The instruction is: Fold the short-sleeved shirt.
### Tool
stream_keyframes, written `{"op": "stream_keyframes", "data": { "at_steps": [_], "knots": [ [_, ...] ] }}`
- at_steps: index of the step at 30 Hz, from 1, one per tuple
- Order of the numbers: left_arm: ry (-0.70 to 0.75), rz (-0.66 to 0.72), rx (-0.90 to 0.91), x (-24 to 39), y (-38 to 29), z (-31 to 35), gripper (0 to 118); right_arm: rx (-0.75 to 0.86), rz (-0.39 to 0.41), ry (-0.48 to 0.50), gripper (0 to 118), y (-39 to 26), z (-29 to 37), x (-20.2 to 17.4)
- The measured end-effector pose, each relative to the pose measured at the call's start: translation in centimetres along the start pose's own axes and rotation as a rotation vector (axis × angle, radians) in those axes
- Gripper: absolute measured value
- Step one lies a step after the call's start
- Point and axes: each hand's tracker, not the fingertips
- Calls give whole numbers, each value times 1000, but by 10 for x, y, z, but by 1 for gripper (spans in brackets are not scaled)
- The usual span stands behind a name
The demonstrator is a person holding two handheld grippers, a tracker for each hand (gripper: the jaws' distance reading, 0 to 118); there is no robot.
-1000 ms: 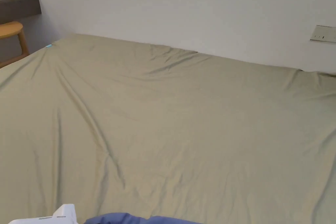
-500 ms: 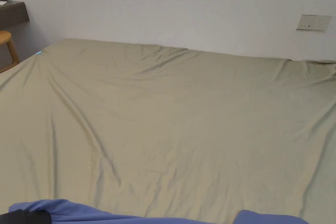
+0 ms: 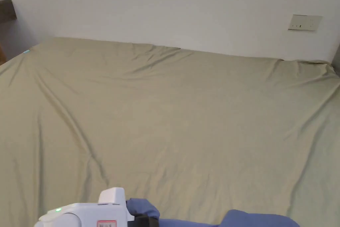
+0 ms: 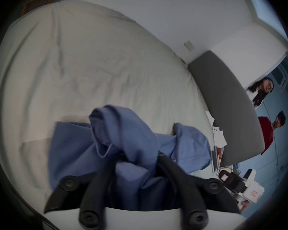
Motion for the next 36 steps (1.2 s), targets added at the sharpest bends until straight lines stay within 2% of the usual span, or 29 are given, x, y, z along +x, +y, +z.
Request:
{"op": "stream_keyframes", "data": {
  "at_steps": [2,3,4,6,7,8,9,10,11,12,13,16,25,28,30,34,36],
  "knots": [
    [11,5,-45,6,-3,-16,42,-1,-8,-19,2,-1,2,6],
    [-8,18,-63,10,-6,-18,61,-2,-12,-29,2,-2,4,8],
    [-88,11,-66,16,-8,-14,68,-2,-17,-34,2,-2,4,10],
    [-202,-30,-51,27,-11,1,74,-5,-31,-43,2,-3,4,14],
    [-238,-34,-37,29,-10,9,74,-8,-36,-44,2,-3,2,15],
    [-259,-23,-16,28,-8,17,73,-12,-40,-43,2,-4,1,15],
    [-262,0,16,25,-6,27,65,-14,-41,-42,2,-4,-1,14],
    [-257,31,54,23,-5,35,51,-16,-40,-40,2,-4,-1,13],
    [-238,63,97,16,-3,43,32,-16,-36,-32,2,-5,-2,11],
    [-211,93,136,7,-2,48,8,-18,-34,-19,2,-6,-2,9],
    [-167,113,160,0,-1,49,2,-22,-33,-4,2,-6,-3,8],
    [3,105,118,-6,-2,39,2,-38,-24,18,2,-7,-9,5],
    [-97,88,-83,26,-29,-52,2,-45,-22,15,2,-7,-9,7],
    [-64,76,-95,37,-34,-77,2,-47,-29,1,2,-8,-6,13],
    [-76,78,-84,44,-37,-82,2,-49,-41,-8,2,-9,-6,16],
    [-210,90,-104,60,-39,-77,2,-38,-53,-28,2,-10,-5,16],
    [-260,68,-100,75,-42,-63,2,10,-28,-27,1,-10,1,10]
  ]
}}
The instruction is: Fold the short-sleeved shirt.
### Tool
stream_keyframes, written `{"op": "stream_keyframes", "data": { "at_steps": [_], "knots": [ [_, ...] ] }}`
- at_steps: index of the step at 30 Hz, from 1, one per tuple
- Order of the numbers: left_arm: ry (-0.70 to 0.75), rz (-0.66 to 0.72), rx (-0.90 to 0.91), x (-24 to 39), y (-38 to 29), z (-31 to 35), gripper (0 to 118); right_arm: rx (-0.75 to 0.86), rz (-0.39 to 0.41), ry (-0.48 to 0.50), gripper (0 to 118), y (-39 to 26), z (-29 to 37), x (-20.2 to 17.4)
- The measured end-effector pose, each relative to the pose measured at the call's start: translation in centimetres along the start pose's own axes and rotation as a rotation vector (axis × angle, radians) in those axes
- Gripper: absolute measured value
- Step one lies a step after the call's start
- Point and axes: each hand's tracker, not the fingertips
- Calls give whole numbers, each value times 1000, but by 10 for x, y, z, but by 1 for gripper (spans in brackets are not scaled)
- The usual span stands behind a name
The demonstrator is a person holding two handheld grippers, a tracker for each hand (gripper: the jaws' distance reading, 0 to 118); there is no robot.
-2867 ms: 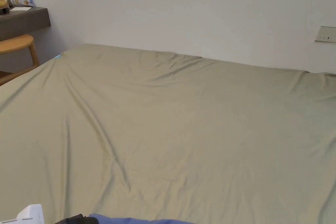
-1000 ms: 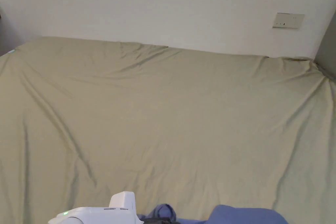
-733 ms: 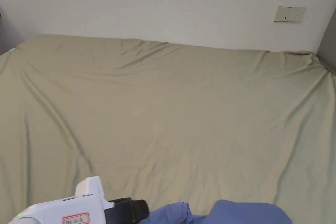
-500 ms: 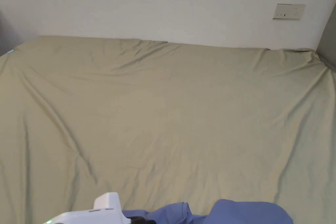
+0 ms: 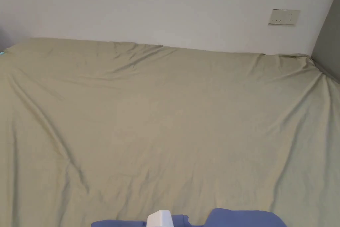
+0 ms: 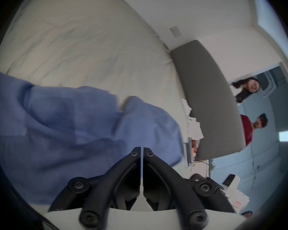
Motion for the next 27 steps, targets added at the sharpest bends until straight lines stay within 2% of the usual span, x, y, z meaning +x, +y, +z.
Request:
{"op": "stream_keyframes", "data": {
  "at_steps": [4,6,8,9,10,12,13,15,18,20,24,27],
  "knots": [
    [-159,-41,150,14,-9,70,2,57,46,28,1,8,13,-12],
    [-107,-79,264,3,-9,115,3,60,61,32,1,12,13,-16],
    [44,-114,352,-18,-8,149,13,63,69,33,1,15,10,-18],
    [130,-127,378,-32,-6,164,32,62,70,35,1,15,9,-19],
    [204,-102,387,-46,-4,171,56,57,68,40,1,15,8,-20],
    [361,-22,397,-76,1,183,112,40,65,58,1,12,4,-23],
    [382,6,379,-91,2,183,118,28,69,68,1,11,4,-25],
    [329,58,360,-120,5,183,112,6,83,75,1,7,1,-31],
    [87,263,282,-151,5,175,109,-19,108,74,1,4,0,-37],
    [-22,327,228,-164,4,163,109,-30,116,75,1,5,-1,-39],
    [-150,279,233,-168,1,139,109,-35,127,67,1,9,-1,-43],
    [-162,305,224,-167,7,122,109,-30,123,68,1,13,-1,-43]
  ]
}}
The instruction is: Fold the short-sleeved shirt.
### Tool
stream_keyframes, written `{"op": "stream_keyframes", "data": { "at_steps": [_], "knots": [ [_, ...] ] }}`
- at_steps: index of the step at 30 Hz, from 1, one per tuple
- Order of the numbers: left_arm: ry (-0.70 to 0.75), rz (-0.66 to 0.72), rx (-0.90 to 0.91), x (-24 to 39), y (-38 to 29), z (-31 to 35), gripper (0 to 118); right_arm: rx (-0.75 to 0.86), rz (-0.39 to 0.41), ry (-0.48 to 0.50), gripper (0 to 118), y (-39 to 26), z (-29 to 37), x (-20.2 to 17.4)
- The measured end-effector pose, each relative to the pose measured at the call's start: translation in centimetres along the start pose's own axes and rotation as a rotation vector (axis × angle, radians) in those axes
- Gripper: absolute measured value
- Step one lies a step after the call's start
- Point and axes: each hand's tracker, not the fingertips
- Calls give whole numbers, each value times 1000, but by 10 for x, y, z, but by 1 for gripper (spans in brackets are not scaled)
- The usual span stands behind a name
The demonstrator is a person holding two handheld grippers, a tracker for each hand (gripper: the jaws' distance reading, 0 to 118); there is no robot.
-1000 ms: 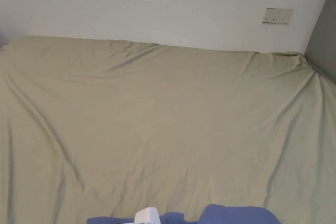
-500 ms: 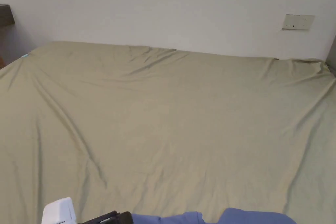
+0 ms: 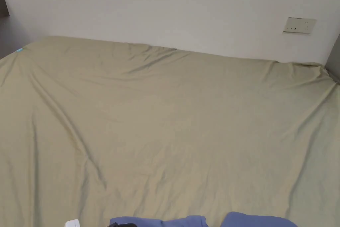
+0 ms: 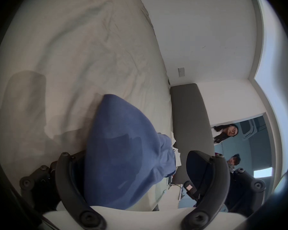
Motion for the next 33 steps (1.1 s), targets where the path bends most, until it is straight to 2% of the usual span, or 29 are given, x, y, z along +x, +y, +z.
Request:
{"op": "stream_keyframes", "data": {
  "at_steps": [1,2,3,4,5,6,8,9,14,15,18,23,26,29,33],
  "knots": [
    [-18,5,-2,1,0,-5,106,1,-3,3,1,1,0,0],
    [-8,12,-8,3,0,-11,94,0,-6,4,1,1,-1,0],
    [22,12,-18,9,-3,-17,58,0,-6,2,1,1,-1,-1],
    [92,-20,-30,10,-4,-21,17,-1,-6,0,1,1,-2,-1],
    [179,-50,-38,10,-5,-26,13,-1,-7,-2,1,1,-1,-1],
    [204,-37,-37,10,-5,-25,13,-2,-8,-2,1,1,-1,-1],
    [105,32,-27,12,-1,-13,13,-6,-9,-4,1,0,-1,0],
    [113,50,-12,16,-1,-5,13,-6,-8,-9,1,0,0,1],
    [106,-7,49,34,3,59,11,4,-14,-20,1,0,2,4],
    [118,-26,60,46,-1,72,11,6,-19,-16,1,0,2,5],
    [283,-152,113,66,1,110,11,7,-20,-4,1,-1,1,6],
    [388,-194,173,90,5,144,11,3,-30,28,1,-5,-3,3],
    [470,-291,155,121,-5,125,11,-2,-29,40,1,-5,-5,2],
    [421,-358,67,152,-15,81,11,-1,-22,37,1,-5,-5,4],
    [318,-419,-64,174,-23,-1,11,21,-57,41,1,-6,1,15]
  ]
}}
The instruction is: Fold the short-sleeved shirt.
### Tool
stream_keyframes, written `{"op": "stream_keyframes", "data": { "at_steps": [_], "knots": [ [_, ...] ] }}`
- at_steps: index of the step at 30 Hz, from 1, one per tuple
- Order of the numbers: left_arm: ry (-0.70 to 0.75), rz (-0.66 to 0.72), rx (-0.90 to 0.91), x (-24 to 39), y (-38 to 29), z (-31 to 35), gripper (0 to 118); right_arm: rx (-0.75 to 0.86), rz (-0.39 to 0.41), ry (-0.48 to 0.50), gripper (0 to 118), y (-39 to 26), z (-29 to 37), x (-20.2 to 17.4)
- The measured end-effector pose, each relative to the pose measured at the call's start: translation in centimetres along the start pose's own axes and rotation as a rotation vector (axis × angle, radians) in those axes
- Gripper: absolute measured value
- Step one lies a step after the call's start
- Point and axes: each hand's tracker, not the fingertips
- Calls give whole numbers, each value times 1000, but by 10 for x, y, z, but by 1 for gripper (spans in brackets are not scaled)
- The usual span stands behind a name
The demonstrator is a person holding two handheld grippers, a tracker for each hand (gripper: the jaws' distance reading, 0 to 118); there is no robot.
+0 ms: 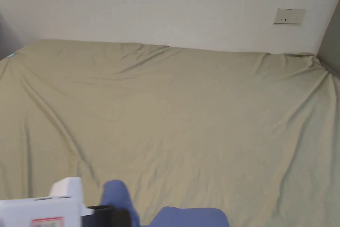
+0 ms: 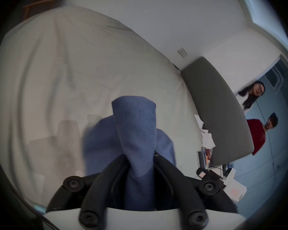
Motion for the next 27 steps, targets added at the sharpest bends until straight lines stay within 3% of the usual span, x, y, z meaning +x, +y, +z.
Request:
{"op": "stream_keyframes", "data": {
  "at_steps": [3,5,8,12,14,16,17,18,19,23,27],
  "knots": [
    [-25,-14,-64,28,0,-57,11,14,-24,-30,1,-1,8,13],
    [-20,-118,-121,48,-5,-89,11,24,-47,-69,1,-3,14,24],
    [-23,-149,-220,62,-17,-131,13,29,-87,-122,1,-6,21,41],
    [-94,-108,-310,65,-35,-151,64,38,-125,-162,2,-10,28,54],
    [-210,-75,-283,69,-34,-135,68,38,-135,-163,1,-11,28,57],
    [-333,-36,-248,67,-26,-114,63,33,-145,-155,1,-12,26,57],
    [-353,-11,-193,64,-21,-101,49,28,-144,-149,1,-11,24,56],
    [-354,-4,-144,64,-16,-89,20,24,-138,-145,1,-11,22,53],
    [-320,-18,-98,60,-12,-80,3,23,-129,-139,1,-11,21,50],
    [-43,-122,-54,49,-14,-82,3,17,-113,-77,1,-11,15,42],
    [-79,-41,-180,42,-33,-116,3,6,-102,-59,1,-12,9,37]
  ]
}}
